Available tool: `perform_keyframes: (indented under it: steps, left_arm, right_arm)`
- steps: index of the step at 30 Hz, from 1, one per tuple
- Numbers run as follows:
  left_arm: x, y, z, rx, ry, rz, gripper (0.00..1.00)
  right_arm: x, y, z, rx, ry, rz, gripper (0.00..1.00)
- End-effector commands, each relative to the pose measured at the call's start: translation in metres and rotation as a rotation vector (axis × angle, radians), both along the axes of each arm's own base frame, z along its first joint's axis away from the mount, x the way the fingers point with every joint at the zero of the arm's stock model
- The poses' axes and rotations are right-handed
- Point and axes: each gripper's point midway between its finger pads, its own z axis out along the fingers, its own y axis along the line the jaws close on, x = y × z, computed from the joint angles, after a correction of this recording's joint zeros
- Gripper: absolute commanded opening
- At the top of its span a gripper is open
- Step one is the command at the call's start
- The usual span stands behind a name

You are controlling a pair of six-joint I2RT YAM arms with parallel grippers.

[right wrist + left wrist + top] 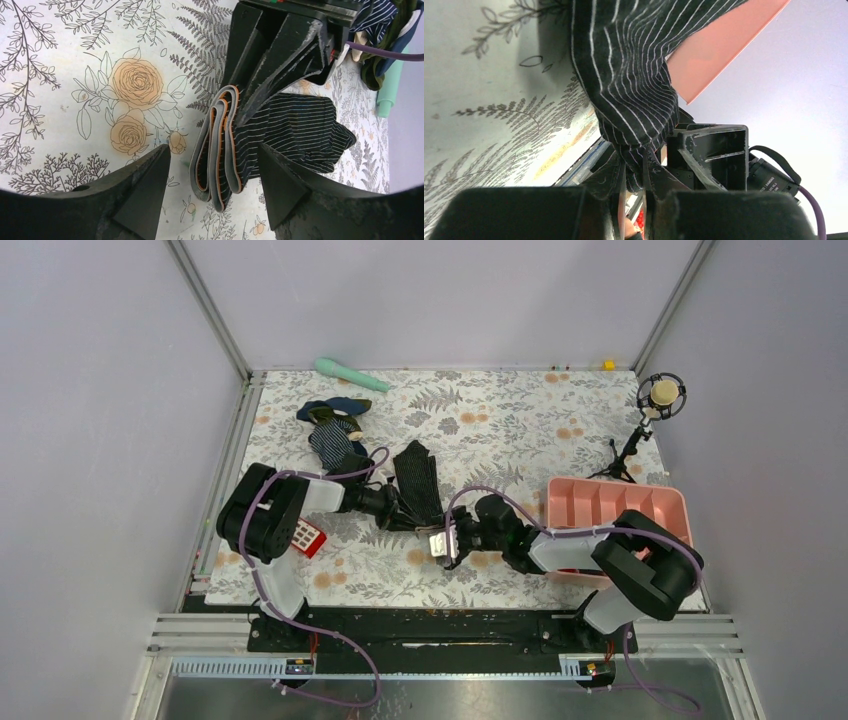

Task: Roll the underwear
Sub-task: Roll the underwear to the center of the board.

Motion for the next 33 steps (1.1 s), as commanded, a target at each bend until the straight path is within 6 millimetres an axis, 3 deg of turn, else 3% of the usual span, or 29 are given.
perform_keyframes:
  steps: [1, 6, 12, 15, 17, 18, 20, 21, 22, 27, 32, 33]
  left_arm:
    - [0.007, -0.002, 0.013, -0.053, -0.004, 0.008, 0.00]
    - [0.008, 0.000, 0.016, -0.066, -0.004, 0.019, 0.00]
    - [0.008, 0.007, 0.015, -0.061, 0.007, 0.039, 0.00]
    - [0.008, 0.010, 0.012, -0.055, 0.017, 0.049, 0.00]
    - [0.009, 0.013, 0.010, -0.045, 0.013, 0.055, 0.00]
    - [0.012, 0.014, 0.010, -0.037, -0.002, 0.057, 0.11]
    - [0.021, 0.019, 0.012, -0.015, -0.086, 0.057, 0.52]
    - [0.029, 0.024, 0.013, 0.008, -0.172, 0.040, 0.67]
    - [0.033, 0.030, 0.014, 0.048, -0.225, 0.024, 0.72]
    - [0.056, 0.072, 0.022, 0.241, -0.408, 0.118, 0.77]
    - [0.045, 0.091, 0.021, 0.293, -0.429, 0.191, 0.75]
    - [0.043, 0.096, 0.023, 0.317, -0.460, 0.219, 0.72]
  right_arm:
    - [0.011, 0.015, 0.015, 0.020, -0.073, 0.001, 0.71]
    - [0.019, 0.017, 0.006, -0.003, -0.117, -0.055, 0.63]
    - [0.036, 0.018, 0.004, -0.003, -0.169, -0.137, 0.42]
    - [0.043, 0.021, 0.007, 0.006, -0.184, -0.156, 0.25]
    - [0.044, 0.022, 0.006, -0.008, -0.174, -0.153, 0.21]
    - [0.042, 0.023, 0.003, -0.032, -0.156, -0.138, 0.16]
    - [0.032, 0.024, 0.001, -0.104, -0.087, -0.087, 0.02]
    - [0.023, 0.026, 0.003, -0.144, -0.025, -0.045, 0.01]
    - [0.013, 0.023, 0.001, -0.200, 0.055, -0.021, 0.00]
    - [-0.043, 0.009, 0.006, -0.394, 0.405, 0.120, 0.00]
    - [-0.081, -0.010, 0.003, -0.583, 0.704, 0.170, 0.00]
    - [-0.096, -0.019, 0.004, -0.676, 0.851, 0.173, 0.00]
